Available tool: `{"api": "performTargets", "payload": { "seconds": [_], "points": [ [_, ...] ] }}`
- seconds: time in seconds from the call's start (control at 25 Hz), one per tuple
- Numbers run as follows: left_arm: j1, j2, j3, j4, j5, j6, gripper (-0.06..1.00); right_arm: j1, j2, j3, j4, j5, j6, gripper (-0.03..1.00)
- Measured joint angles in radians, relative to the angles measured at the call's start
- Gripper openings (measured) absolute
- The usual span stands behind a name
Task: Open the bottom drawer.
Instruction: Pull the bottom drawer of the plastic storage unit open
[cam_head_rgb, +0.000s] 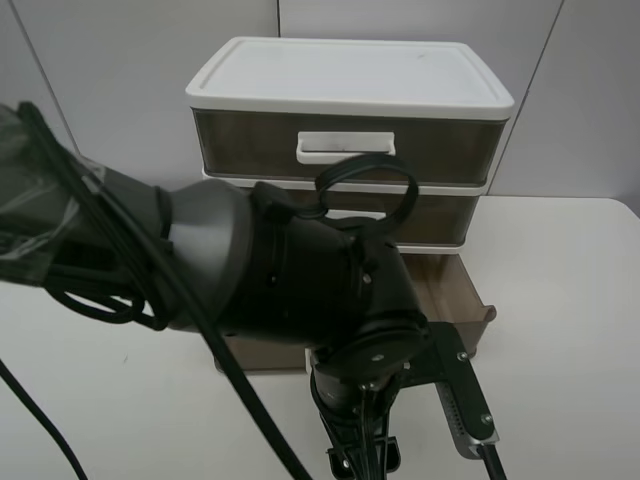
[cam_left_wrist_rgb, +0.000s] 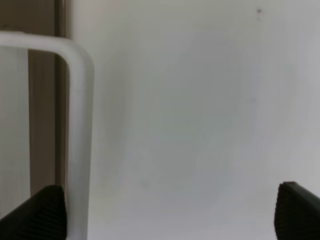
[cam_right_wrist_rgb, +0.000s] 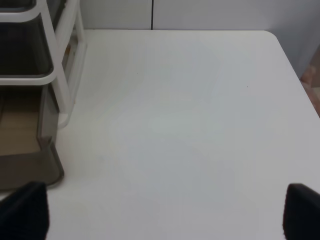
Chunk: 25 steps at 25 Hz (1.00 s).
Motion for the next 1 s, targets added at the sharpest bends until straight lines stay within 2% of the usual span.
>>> {"api": "performTargets", "payload": {
  "seconds": [0.52,1.0],
  "points": [
    [-0.045,0.001,0.000,-0.026,0.044,-0.001,0.79,0.000,0.000,0.000,0.000,0.000,0.000,0.83],
    [-0.046,0.001,0.000,-0.037,0.050,-0.004,0.79,0.000,0.000,0.000,0.000,0.000,0.000,0.83]
  ]
}}
